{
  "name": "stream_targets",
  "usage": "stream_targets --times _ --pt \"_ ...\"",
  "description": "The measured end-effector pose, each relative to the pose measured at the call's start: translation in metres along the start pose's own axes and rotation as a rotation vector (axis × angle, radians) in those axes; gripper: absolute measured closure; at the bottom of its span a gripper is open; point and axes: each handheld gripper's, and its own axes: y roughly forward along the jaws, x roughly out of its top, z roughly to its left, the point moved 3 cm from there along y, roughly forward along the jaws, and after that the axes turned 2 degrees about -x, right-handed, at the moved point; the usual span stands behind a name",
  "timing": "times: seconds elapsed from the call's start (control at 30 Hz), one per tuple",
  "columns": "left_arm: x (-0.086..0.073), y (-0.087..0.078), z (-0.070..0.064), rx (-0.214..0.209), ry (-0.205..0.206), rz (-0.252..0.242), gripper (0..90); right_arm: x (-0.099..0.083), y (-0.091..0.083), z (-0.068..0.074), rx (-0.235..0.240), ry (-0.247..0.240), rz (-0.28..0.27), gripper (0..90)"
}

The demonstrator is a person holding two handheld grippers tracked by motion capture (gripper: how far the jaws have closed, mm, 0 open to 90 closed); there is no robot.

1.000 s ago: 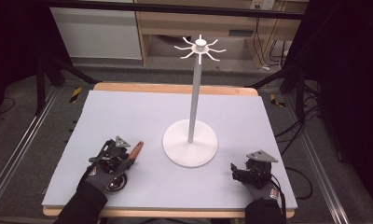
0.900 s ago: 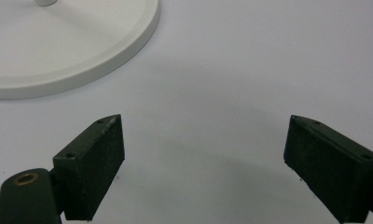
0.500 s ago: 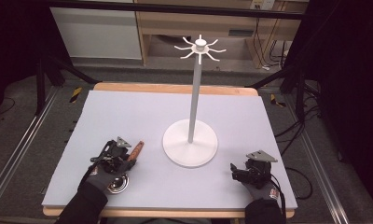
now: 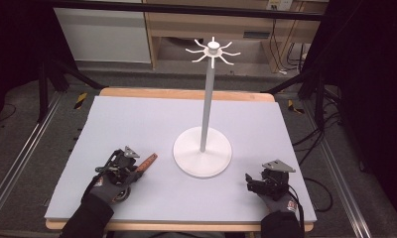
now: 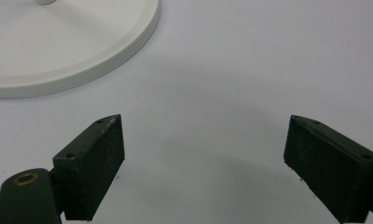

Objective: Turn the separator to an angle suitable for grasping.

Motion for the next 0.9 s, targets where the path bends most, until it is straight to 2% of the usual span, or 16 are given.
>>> stream_targets --times 0.13,0.23,0.4,0.57,0.9 --pt "-0.001 0.000 0.000 0.016 0.016 -0.007 67.1 0.000 0.000 0.000 0.001 0.003 0.002 12.6" --pt "0.002 -0.001 0.000 0.023 0.028 -0.005 55.7 0.000 0.000 0.000 0.001 -0.001 0.002 12.6" --pt "0.007 -0.003 0.003 0.026 0.033 -0.012 49.3 0.000 0.000 0.000 -0.002 0.004 0.006 12.5" --pt "0.019 -0.002 0.007 0.025 0.032 -0.028 48.6 0.000 0.001 -0.001 -0.004 -0.002 0.006 12.5" --pt "0.029 0.013 0.004 0.033 0.042 0.016 54.7 0.000 0.001 -0.001 -0.003 0.001 0.008 12.4"
